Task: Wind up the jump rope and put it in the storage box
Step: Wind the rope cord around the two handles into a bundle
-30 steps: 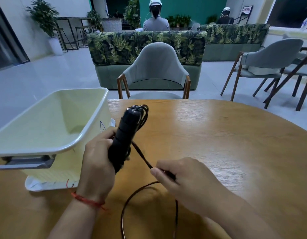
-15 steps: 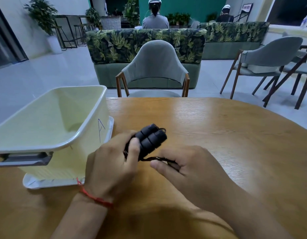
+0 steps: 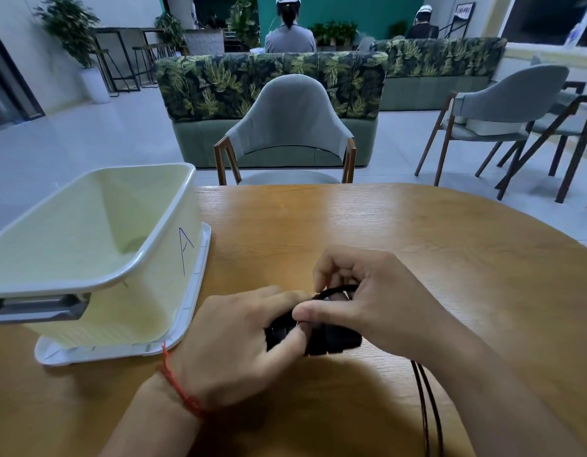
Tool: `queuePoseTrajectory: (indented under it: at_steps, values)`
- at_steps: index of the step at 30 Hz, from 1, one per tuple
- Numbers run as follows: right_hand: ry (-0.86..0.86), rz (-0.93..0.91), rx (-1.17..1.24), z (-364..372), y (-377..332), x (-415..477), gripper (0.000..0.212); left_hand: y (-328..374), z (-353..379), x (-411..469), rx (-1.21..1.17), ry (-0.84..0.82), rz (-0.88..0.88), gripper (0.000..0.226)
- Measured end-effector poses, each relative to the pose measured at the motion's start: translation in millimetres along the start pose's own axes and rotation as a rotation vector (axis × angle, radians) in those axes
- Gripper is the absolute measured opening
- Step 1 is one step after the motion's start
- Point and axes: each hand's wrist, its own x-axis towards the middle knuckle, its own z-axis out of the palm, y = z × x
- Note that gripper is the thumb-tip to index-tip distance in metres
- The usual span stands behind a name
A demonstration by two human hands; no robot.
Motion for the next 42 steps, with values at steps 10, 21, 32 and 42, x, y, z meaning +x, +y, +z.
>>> queuePoseTrajectory:
  at_steps: [10,21,32,42]
  values:
    - [-0.169,0.168,0.171,-8,2,6,0.030,3,6,-2,-0.299,0.000,0.079,0.027]
    - [-0.136,0.255,0.484,16,14,12,0.025,7,12,3,-0.969,0.299,-0.217,0.037]
    - [-0.161,0.317,0.149,36,4,1,0.034,-5,18,6,-0.407,0.280,-0.363,0.045]
    - [-0.219,0.367,-0.053,23,-5,-6,0.023,-30,20,7,-0.278,0.209,-0.386,0.059]
